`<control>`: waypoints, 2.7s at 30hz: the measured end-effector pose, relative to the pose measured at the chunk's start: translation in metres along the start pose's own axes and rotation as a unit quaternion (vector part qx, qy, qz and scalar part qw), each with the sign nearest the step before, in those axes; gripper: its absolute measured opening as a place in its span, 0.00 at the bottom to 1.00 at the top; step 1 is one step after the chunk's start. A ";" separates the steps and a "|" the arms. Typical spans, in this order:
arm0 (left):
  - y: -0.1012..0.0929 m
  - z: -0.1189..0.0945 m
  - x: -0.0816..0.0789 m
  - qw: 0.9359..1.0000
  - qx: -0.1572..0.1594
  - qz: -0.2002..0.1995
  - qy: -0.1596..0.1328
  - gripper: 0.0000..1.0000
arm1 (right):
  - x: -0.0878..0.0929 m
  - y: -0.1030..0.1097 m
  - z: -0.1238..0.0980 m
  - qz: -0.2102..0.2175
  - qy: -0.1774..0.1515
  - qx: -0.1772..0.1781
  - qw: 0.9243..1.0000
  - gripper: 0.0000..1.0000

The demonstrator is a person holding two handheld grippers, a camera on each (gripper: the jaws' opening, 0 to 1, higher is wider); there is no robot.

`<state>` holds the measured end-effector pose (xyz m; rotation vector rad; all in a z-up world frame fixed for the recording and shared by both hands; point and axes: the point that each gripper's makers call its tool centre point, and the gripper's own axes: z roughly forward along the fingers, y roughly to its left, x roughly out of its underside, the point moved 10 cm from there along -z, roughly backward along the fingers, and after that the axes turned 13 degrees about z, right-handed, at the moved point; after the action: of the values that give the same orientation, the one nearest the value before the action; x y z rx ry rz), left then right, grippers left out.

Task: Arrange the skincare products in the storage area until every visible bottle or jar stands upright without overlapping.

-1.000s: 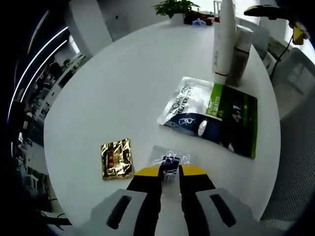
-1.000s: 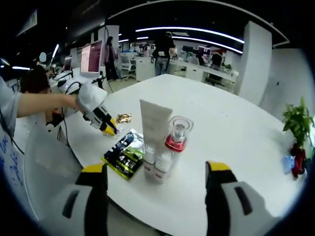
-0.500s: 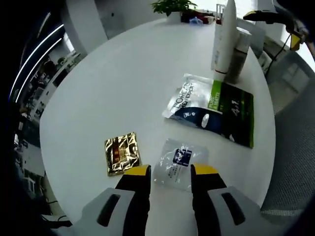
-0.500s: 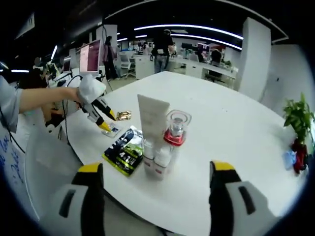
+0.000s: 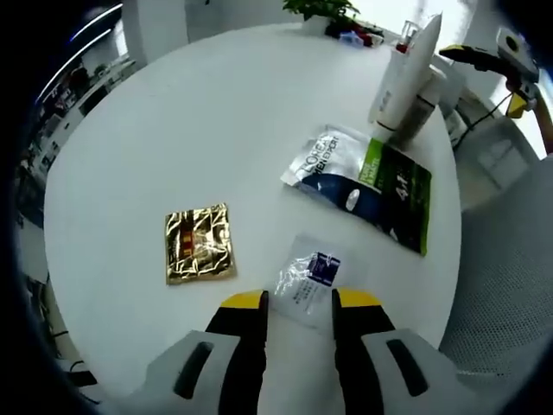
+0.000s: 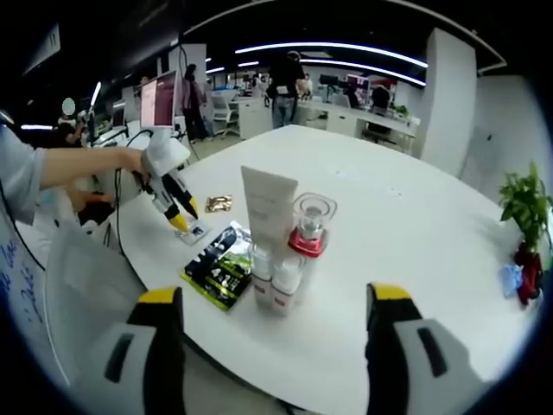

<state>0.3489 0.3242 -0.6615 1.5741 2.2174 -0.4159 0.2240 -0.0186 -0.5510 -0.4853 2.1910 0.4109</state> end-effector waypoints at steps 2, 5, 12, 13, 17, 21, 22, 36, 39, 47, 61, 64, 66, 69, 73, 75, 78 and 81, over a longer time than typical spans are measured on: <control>-0.001 -0.001 0.000 1.000 0.015 -0.012 -0.002 0.27 | 0.000 0.000 0.001 -0.001 0.002 -0.002 1.000 0.88; -0.003 -0.002 0.002 0.999 0.027 -0.015 0.006 0.27 | 0.000 0.001 0.001 -0.003 0.003 -0.004 1.000 0.88; -0.014 -0.008 0.010 0.999 0.043 -0.010 0.030 0.25 | 0.000 0.000 0.000 -0.004 0.002 -0.003 1.000 0.88; -0.016 -0.008 0.011 0.998 0.045 -0.009 0.033 0.24 | 0.000 0.000 0.001 -0.004 0.002 -0.003 1.000 0.88; -0.029 -0.009 0.014 0.997 0.064 -0.001 0.045 0.21 | 0.001 0.001 0.001 -0.003 0.002 -0.004 1.000 0.87; -0.038 -0.008 0.011 0.996 0.074 0.002 0.039 0.21 | 0.002 0.002 0.002 -0.004 0.004 -0.006 1.000 0.87; -0.040 -0.007 0.011 0.996 0.077 0.002 0.038 0.21 | 0.002 0.001 0.002 -0.005 0.004 -0.006 1.000 0.87; -0.049 0.004 -0.016 0.996 0.085 0.032 0.009 0.21 | 0.004 0.001 0.001 -0.004 0.006 -0.005 1.000 0.87; -0.045 -0.002 -0.023 0.996 0.073 0.049 -0.011 0.22 | 0.005 0.001 0.001 -0.003 0.006 -0.004 1.000 0.87; -0.023 -0.014 -0.026 0.995 -0.003 0.102 -0.011 0.31 | 0.005 0.000 0.001 -0.001 0.006 -0.006 1.000 0.87; -0.010 0.002 -0.018 0.989 -0.009 0.142 0.040 0.40 | -0.002 -0.001 -0.007 0.009 -0.016 -0.001 1.000 0.98; -0.009 0.002 -0.018 0.988 -0.009 0.149 0.045 0.40 | -0.002 -0.001 -0.008 0.014 -0.019 0.000 1.000 0.99; -0.009 0.003 -0.019 0.987 -0.005 0.152 0.043 0.41 | -0.003 -0.002 -0.009 0.016 -0.022 -0.002 1.000 0.99; -0.008 0.005 -0.019 0.986 -0.003 0.159 0.046 0.41 | -0.005 -0.001 -0.010 0.015 -0.024 -0.006 1.000 0.99; -0.008 0.007 -0.019 0.984 -0.001 0.171 0.052 0.41 | -0.007 -0.001 -0.012 0.011 -0.030 -0.008 0.999 1.00; -0.008 0.008 -0.019 0.982 0.000 0.178 0.056 0.41 | -0.008 -0.001 -0.012 0.013 -0.036 -0.007 0.999 1.00; -0.007 0.008 -0.020 0.982 0.001 0.182 0.058 0.41 | -0.008 -0.002 -0.012 0.009 -0.032 -0.003 0.999 1.00; -0.008 0.008 -0.021 0.981 0.007 0.182 0.059 0.38 | -0.007 -0.002 -0.012 0.011 -0.033 -0.003 0.999 1.00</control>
<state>0.3483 0.3007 -0.6589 2.0075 1.9469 -0.2355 0.2208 -0.0243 -0.5383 -0.4449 2.1347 0.4400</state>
